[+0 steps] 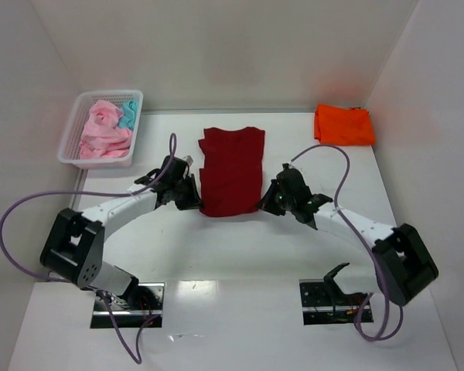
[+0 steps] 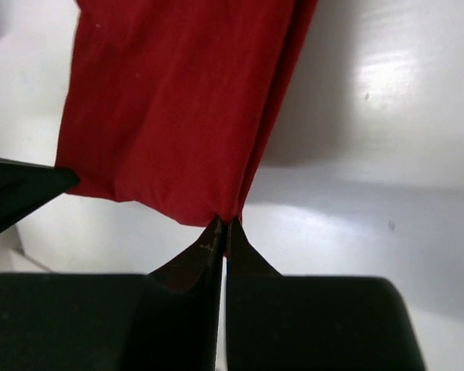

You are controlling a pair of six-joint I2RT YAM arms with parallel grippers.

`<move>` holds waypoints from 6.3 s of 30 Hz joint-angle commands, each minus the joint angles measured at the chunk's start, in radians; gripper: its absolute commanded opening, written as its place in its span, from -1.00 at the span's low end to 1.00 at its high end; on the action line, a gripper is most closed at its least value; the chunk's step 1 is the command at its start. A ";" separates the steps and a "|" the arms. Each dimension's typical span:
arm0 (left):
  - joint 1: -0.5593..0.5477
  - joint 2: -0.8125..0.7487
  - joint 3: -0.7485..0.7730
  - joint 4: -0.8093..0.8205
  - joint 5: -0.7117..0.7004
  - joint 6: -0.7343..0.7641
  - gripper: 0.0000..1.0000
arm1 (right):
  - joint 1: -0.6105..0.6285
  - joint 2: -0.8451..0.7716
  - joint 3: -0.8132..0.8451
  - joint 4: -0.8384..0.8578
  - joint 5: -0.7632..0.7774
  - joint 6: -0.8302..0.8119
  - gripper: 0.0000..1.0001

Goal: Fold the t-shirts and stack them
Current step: Grab one side of the 2/3 rectangular tshirt with both arms, then fold the long partially folded tshirt into a neat square, then smooth out wrinkles on the folded tshirt

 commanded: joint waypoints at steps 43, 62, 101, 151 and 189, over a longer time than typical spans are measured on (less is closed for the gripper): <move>0.170 0.565 0.854 -0.143 0.069 0.168 -1.00 | -0.243 0.524 0.701 0.028 0.026 -0.224 -0.99; 0.230 0.722 1.018 -0.142 0.111 0.234 -0.07 | -0.265 0.710 0.868 0.046 0.017 -0.293 0.05; 0.175 0.926 1.171 0.006 0.395 0.208 -0.33 | -0.274 0.456 0.312 0.137 -0.127 -0.154 -0.88; -0.053 0.501 0.300 0.586 0.422 -0.074 -1.00 | -0.309 0.845 0.737 0.290 -0.327 -0.260 -0.98; 0.095 0.602 0.783 0.184 0.485 0.326 0.35 | -0.311 0.067 0.086 0.196 -0.177 -0.151 -0.18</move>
